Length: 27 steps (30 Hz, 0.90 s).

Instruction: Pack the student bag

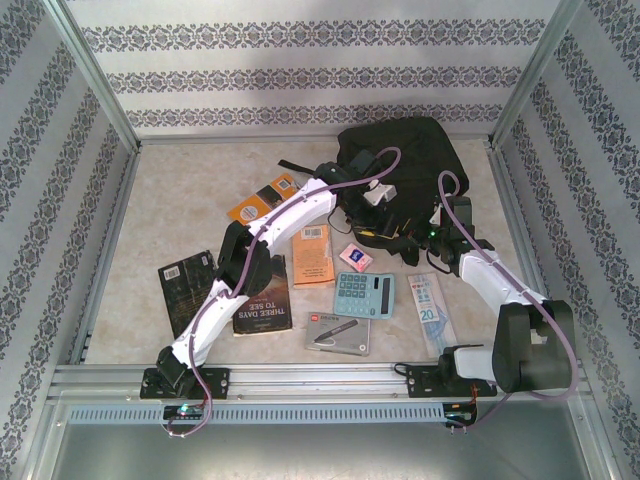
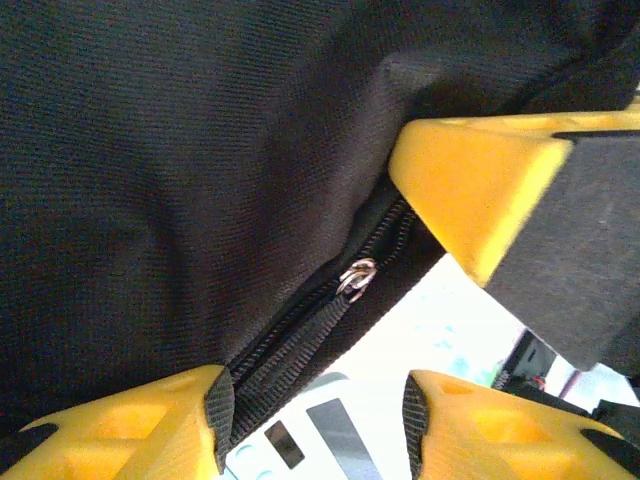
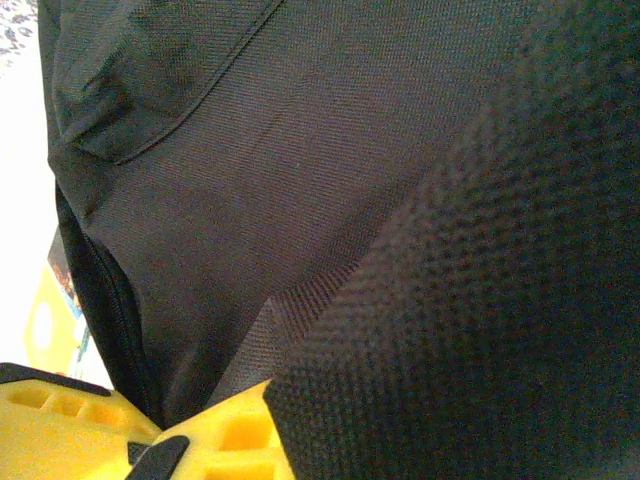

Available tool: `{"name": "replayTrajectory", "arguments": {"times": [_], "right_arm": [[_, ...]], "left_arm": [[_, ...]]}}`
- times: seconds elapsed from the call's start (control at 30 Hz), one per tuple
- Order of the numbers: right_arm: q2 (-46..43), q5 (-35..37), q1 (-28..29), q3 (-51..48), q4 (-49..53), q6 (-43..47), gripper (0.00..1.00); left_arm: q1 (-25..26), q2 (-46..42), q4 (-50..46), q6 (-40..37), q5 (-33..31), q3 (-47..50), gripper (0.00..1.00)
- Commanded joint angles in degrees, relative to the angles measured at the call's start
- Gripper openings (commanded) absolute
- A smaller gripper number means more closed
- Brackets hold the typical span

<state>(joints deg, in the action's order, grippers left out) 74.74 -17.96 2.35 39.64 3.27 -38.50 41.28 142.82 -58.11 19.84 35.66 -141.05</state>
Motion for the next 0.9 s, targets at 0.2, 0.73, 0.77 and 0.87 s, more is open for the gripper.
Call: {"name": "replayTrajectory", "arguments": {"times": [0.2, 0.73, 0.77, 0.87], "right_arm": [[0.6, -1.6, -0.7, 2.4, -5.1, -0.8, 0.0], [1.6, -2.4, -0.7, 3.6, -5.9, -3.1, 0.0], [1.6, -2.3, -0.7, 3.6, -5.8, -3.1, 0.0], [1.4, -2.3, -0.7, 3.6, -5.7, -3.0, 0.0]], "left_arm": [[-0.9, 1.5, -1.6, -1.4, 0.3, 0.1, 0.51], [0.9, 4.3, -2.4, -3.7, 5.9, 0.0, 0.41], [1.0, 4.4, -2.6, -4.0, 5.9, 0.1, 0.38], [1.0, 4.8, -3.0, -4.7, 5.6, 0.2, 0.25]]}}
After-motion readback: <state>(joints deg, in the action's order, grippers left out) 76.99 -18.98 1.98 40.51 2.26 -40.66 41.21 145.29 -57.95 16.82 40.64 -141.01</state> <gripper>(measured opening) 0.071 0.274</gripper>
